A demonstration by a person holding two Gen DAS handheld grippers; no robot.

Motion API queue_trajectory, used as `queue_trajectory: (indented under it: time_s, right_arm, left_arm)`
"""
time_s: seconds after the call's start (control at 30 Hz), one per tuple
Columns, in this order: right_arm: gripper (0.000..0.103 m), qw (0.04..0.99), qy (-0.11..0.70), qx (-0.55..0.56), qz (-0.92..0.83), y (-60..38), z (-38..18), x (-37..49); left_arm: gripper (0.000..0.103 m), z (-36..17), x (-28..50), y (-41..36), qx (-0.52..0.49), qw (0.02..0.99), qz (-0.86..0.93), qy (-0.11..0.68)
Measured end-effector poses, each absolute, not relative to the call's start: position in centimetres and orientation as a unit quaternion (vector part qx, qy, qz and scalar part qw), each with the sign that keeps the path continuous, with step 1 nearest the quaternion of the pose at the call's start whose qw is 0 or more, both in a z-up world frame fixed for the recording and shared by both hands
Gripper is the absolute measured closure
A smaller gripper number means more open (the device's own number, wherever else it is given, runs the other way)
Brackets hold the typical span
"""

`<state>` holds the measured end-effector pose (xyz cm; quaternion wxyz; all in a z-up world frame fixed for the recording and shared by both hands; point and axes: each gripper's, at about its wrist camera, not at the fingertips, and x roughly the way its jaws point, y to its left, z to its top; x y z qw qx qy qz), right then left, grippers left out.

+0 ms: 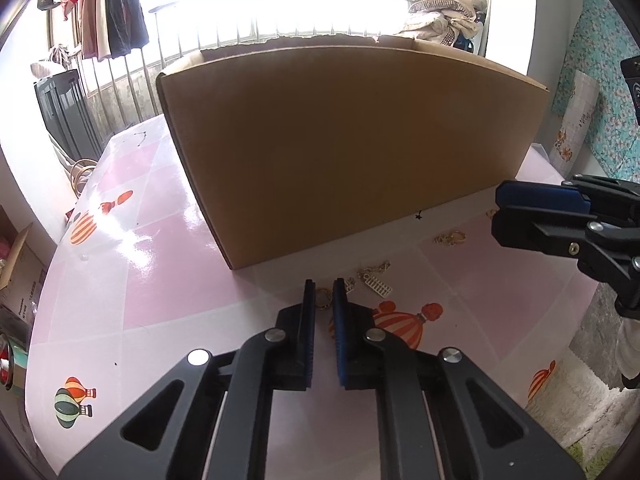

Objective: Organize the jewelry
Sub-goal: 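Move the right gripper down to the small gold rectangular charm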

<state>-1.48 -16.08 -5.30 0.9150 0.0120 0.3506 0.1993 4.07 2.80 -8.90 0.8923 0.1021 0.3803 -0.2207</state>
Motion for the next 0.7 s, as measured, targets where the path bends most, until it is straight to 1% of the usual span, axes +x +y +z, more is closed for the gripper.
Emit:
queue_trajectory:
  time_s: [0.03,0.33,0.7]
  right_arm:
    - [0.074,0.914,0.351,0.009,0.202,-15.9,-5.3,-1.4]
    - [0.074,0.9,0.363,-0.022,0.238,-14.1,-5.7,-1.0]
    - [0.074,0.876,0.39,-0.087,0.268,-10.9,-7.3,0.8]
  left_arm:
    - [0.103,-8.9,4.1,2.9,0.101,0.893,-0.219,0.381]
    - [0.103,-8.7,3.9,4.0,0.079,0.895,-0.215,0.384]
    - [0.103,-8.8,4.0,4.3,0.061,0.894,-0.217,0.386]
